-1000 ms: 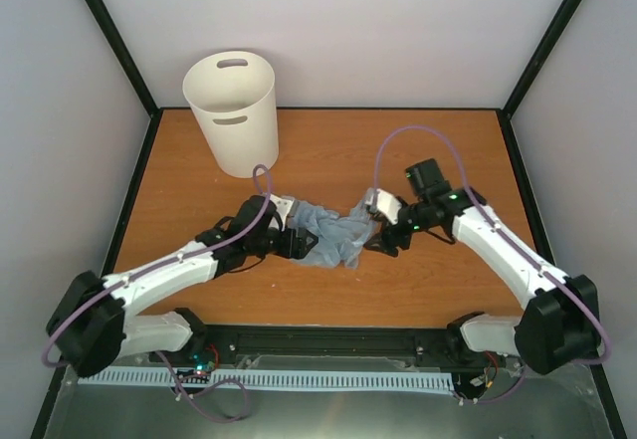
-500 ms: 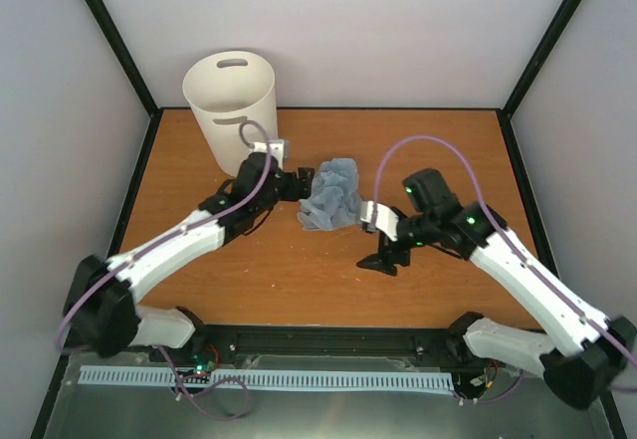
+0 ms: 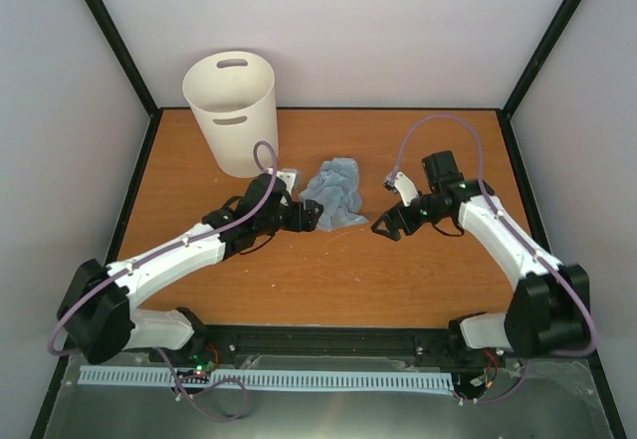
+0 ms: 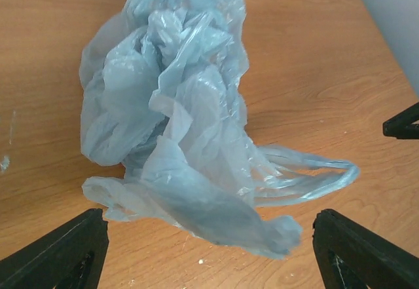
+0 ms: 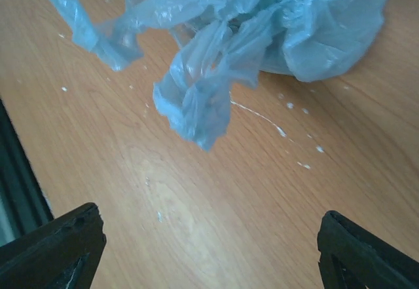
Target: Put the trash bags into the trash bin
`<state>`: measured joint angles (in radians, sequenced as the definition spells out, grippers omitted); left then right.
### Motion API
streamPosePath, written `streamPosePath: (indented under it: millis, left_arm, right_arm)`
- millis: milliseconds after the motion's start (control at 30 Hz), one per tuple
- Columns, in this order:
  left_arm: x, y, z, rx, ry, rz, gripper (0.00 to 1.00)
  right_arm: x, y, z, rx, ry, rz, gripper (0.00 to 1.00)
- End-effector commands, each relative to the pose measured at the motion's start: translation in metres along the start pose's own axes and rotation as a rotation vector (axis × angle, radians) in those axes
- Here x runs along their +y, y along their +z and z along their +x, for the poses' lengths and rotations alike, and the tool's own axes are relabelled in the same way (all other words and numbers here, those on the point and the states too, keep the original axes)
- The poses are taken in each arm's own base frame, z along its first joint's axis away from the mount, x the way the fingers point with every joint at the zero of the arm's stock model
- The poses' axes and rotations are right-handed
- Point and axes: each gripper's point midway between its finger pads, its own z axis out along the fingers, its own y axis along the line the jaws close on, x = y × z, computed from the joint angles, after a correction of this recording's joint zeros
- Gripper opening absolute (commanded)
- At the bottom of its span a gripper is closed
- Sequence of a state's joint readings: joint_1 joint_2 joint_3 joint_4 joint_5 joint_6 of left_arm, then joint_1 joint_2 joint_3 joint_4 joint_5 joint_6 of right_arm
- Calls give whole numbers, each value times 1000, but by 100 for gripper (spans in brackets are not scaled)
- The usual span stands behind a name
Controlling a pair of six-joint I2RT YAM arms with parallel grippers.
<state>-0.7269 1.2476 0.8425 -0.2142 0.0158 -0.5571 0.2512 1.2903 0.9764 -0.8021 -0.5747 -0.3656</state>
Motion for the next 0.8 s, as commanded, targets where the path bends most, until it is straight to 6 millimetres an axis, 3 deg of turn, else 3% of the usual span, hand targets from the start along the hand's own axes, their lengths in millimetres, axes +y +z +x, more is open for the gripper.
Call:
streamPosePath:
  millis: [0, 267, 367, 467, 533, 633, 767]
  left_arm:
    - [-11, 14, -7, -13, -41, 32, 86]
    - [-7, 37, -7, -6, -41, 7, 69]
    - [0, 40, -8, -23, -29, -27, 41]
    - [6, 44, -7, -21, -17, -48, 14]
    - [9, 42, -11, -30, -15, -63, 2]
    - [7, 31, -25, -63, -9, -72, 1]
    - [6, 23, -31, -87, -3, -69, 1]
  right_arm:
    - [8, 19, -25, -19, 119, -176, 88]
    - [16, 54, -46, 8, 207, -286, 87]
    - [13, 68, -43, 42, 248, -276, 82]
    - [1, 84, -33, 83, 287, -243, 69]
    - [-2, 92, -23, 125, 314, -250, 57]
    - [1, 93, -18, 154, 321, -274, 48]
    - [10, 86, -21, 137, 294, -310, 29]
